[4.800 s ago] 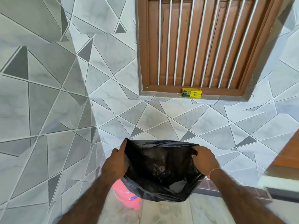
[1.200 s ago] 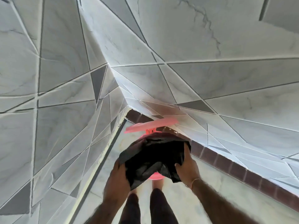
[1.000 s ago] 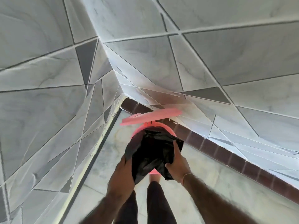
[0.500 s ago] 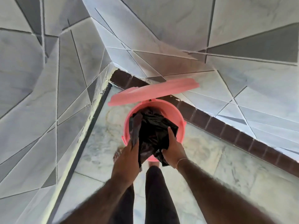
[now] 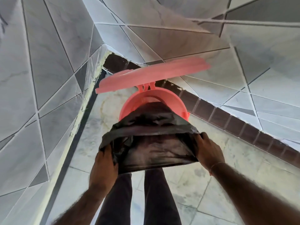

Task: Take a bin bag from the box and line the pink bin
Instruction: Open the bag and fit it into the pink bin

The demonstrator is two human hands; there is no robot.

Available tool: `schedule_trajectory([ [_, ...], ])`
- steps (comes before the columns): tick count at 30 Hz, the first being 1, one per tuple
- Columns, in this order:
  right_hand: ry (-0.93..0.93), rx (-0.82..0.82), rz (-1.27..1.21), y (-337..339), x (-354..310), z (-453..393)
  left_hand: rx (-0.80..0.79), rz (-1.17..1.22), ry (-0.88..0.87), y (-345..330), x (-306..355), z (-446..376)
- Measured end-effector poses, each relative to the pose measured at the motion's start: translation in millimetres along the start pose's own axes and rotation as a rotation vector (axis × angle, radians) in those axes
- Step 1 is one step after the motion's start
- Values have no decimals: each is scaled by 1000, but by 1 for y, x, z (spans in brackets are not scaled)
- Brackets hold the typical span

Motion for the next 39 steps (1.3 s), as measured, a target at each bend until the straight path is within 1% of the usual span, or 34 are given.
schedule_trajectory([
  [4, -142, -60, -178, -29, 18, -3, -153, -98, 61, -27, -20, 14],
  [6, -187, -92, -269, -38, 16, -8, -182, -159, 78, -35, -26, 8],
  [9, -199, -102, -372, -42, 9, -17, -128, -190, 76, -33, -28, -12],
  [14, -255, -39, -483, -21, 5, -48, -77, -250, 71, -12, -31, -61],
  [17, -196, -53, -461, -6, -1, -70, -64, -262, 14, 9, -27, -98],
  [19, -147, -86, -426, 2, -4, -82, -127, -292, -19, 17, -19, -116],
  [23, -72, -198, -443, 22, -14, -102, -361, -329, -52, 17, -11, -138],
  [25, -76, -282, -458, 32, -20, -113, -399, -313, -66, 24, -7, -147],
  [27, -57, -340, -400, 43, -33, -119, -330, -296, -91, 37, -1, -159],
  [28, -43, -338, -370, 49, -40, -123, -288, -301, -102, 43, 5, -166],
  [30, -45, -317, -393, 62, -56, -129, -254, -283, -97, 50, 20, -177],
  [32, -72, -305, -459, 70, -69, -137, -259, -225, -44, 49, 33, -186],
  [35, -177, -480, -679, 67, -87, -135, -213, -159, 31, 45, 45, -194],
  [37, -211, -461, -733, 67, -92, -137, -143, -74, 125, 46, 47, -200],
  [39, -194, -376, -691, 65, -93, -144, -129, 61, 243, 41, 46, -200],
])
Point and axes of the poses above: each hand's wrist, its own z-axis away from the middle knuckle, its own y-axis out of the back of the hand, x = y × z, the point moved 7 cm from there along -z, towards the middle knuckle, and after that the axes turned 13 degrees about -y, right-handed, at the moved point
